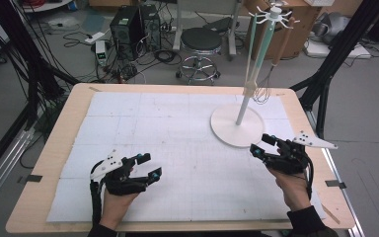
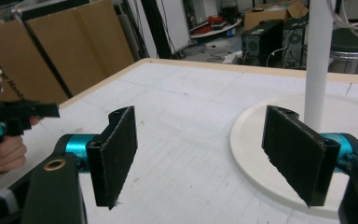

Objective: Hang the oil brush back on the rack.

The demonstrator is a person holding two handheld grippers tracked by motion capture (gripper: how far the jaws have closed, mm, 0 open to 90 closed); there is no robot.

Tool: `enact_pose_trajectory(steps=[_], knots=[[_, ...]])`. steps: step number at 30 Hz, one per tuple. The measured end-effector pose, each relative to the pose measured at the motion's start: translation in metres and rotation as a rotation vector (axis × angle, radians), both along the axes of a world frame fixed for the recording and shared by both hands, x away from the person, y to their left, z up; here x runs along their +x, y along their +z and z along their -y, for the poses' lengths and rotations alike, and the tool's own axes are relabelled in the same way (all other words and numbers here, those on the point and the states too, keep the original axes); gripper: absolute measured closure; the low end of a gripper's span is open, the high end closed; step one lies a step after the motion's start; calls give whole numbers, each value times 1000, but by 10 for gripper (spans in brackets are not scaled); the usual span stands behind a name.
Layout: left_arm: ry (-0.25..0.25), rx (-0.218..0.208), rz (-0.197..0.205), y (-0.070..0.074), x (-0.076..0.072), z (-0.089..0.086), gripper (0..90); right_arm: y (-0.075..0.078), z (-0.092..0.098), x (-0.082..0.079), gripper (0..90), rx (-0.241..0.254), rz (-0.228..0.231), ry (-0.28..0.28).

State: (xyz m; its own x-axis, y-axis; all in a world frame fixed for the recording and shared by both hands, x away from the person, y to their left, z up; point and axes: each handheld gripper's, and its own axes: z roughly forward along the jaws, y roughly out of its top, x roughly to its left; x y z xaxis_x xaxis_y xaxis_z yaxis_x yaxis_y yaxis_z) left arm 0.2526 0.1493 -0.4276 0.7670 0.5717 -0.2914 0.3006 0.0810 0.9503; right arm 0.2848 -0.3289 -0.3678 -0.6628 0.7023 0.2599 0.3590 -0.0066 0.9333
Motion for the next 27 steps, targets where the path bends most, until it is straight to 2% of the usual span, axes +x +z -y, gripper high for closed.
enact_pose_trajectory(steps=[9, 18, 27], knots=[[0, 4, -1, -2, 3, 2, 276, -20, 5, -4, 235, -6, -19, 8], [19, 9, 3, -3, 10, 2, 276, -27, 3, -9, 226, -25, -14, 15], [17, 17, 23, -2, 11, 1, 276, -36, -2, -10, 216, -62, -32, 23]])
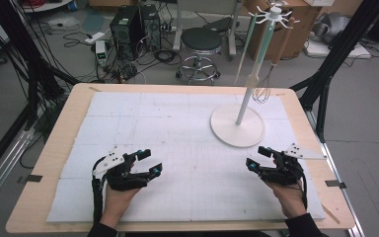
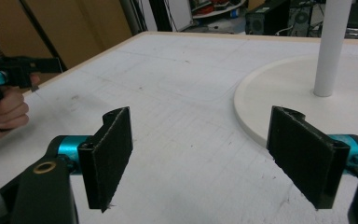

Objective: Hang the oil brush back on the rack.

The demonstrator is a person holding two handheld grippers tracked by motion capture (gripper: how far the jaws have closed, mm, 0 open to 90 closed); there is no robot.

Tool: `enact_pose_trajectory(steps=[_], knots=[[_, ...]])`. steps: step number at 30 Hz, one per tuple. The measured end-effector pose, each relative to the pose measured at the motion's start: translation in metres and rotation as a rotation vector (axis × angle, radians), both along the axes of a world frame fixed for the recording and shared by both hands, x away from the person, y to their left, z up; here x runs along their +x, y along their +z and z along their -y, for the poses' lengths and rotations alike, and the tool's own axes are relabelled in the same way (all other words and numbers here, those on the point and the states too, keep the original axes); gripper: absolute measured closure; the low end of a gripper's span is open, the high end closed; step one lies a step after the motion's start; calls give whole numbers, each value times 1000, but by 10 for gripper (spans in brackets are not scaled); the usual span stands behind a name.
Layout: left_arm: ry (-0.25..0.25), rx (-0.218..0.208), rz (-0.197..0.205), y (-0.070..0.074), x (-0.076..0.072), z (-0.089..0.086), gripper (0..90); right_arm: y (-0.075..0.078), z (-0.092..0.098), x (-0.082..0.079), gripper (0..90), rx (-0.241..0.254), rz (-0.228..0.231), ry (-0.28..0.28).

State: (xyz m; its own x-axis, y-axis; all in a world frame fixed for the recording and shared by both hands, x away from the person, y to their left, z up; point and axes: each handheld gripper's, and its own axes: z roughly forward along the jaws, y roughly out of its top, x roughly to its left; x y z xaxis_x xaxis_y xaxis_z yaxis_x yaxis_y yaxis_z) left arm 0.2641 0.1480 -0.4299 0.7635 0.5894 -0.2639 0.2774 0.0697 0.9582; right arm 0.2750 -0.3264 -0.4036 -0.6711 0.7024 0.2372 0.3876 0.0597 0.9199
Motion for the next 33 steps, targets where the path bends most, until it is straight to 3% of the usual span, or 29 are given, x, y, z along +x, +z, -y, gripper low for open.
enact_pose_trajectory(steps=[11, 33], knots=[[2, 12, 17, 0, -2, -1, 276, -5, 1, -1, 212, 3, -18, 3], [1, 21, 8, -2, -2, -1, 276, -8, 0, -1, 212, -2, -25, 0]])
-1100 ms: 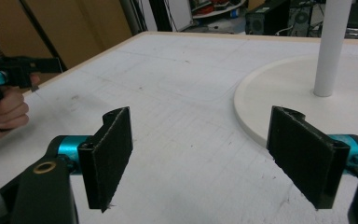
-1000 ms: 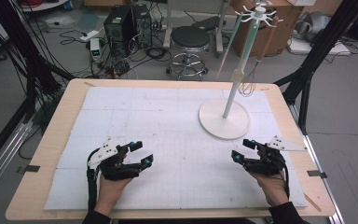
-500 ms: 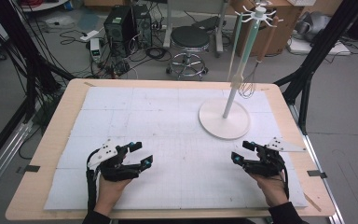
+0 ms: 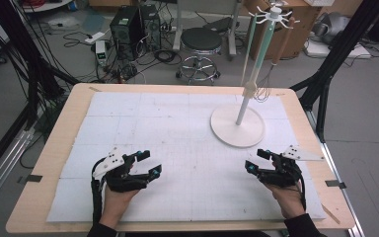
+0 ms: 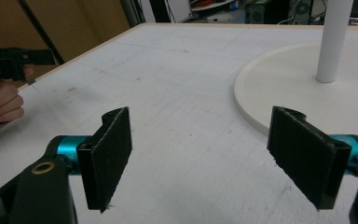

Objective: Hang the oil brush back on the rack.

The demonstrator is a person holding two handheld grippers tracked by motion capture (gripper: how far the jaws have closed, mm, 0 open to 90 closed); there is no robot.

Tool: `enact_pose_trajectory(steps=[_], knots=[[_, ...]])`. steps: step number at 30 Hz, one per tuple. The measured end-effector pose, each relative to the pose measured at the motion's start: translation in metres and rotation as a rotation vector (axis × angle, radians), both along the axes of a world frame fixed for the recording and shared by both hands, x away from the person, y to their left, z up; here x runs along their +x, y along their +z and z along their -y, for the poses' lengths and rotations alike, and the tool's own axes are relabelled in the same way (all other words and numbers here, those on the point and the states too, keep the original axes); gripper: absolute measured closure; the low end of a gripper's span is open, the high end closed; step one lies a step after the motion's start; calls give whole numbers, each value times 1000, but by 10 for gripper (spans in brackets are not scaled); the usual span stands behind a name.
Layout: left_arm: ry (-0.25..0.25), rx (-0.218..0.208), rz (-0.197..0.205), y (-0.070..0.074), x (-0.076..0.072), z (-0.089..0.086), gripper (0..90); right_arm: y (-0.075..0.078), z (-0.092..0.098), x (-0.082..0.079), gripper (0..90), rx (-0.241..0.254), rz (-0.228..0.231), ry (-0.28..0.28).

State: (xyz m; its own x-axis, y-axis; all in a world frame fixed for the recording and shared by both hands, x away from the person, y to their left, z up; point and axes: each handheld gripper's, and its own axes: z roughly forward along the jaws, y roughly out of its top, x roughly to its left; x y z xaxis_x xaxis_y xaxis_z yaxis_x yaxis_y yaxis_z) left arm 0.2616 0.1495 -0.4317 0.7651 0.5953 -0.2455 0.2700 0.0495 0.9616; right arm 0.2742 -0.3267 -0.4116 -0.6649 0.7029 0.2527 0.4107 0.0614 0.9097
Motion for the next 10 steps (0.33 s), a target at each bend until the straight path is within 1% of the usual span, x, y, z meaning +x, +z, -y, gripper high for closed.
enact_pose_trajectory(steps=[10], knots=[[-3, 1, -8, -1, 1, 1, 275, 1, 1, 0, 199, 13, 5, -4]])
